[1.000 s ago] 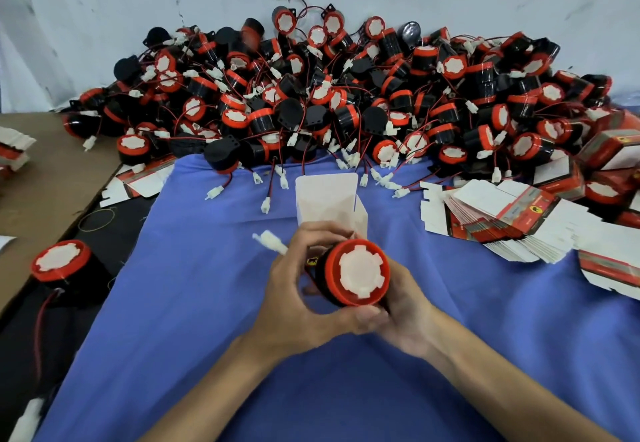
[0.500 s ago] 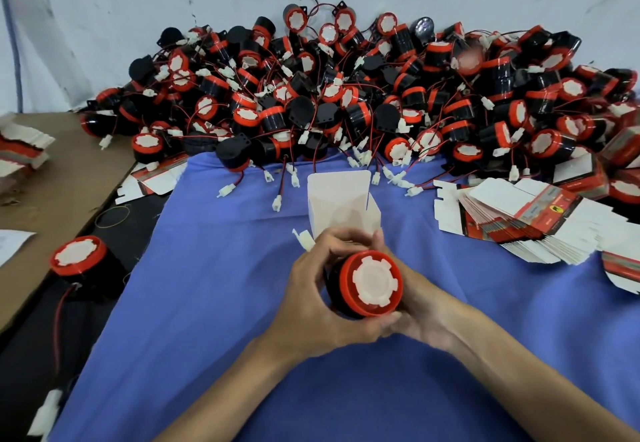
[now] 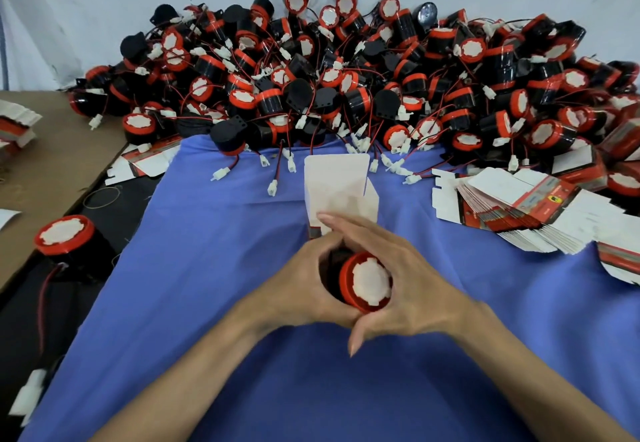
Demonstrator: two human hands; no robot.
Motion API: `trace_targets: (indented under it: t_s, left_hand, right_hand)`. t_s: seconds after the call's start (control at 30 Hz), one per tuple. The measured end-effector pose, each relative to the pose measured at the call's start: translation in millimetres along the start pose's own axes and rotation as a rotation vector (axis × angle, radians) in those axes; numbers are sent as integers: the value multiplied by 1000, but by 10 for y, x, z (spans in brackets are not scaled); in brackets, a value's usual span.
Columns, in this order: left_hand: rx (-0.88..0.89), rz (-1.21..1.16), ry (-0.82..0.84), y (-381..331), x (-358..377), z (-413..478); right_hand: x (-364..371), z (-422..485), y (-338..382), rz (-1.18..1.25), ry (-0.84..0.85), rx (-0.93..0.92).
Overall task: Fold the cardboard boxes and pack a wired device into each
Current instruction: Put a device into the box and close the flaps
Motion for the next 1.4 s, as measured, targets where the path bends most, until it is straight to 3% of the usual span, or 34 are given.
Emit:
trace_targets:
  t_s: [0.2,0.3,0.6,0.9,1.1,1.2,1.4]
  left_hand:
    - [-73,-74,53,-36,-109,1]
    - [-76,-92,31,-90,-189,91]
    - [15,-72,-227,-94,-377,406]
    - [46,-49,-370,89,-394,397]
    - [51,-121,-324,97,-316,365]
    - [28,-190,-366,162,-332,327]
    - [126,-72,-432,168,-305,266]
  right_hand:
    - [-102,18,30,51,9,86]
    - [-182,148,93,-42,-11,76]
    - [-394,690,-49,-99,105,207]
    - [-306,717,-144,-287,184,84]
    - [-312,719,-132,-360,120,37]
    - [-353,718,-150,-357,74,38]
    - [-383,713,-218,-398,81,120]
Point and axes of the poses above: each hand's wrist, its own z-axis towards the middle knuckle, its own x-axis out of the palm, y = z × x, the point moved 5 cm from there along z, towards the middle knuckle, and after that the axes turned 9 degrees about -y, right-handed, at the moved point
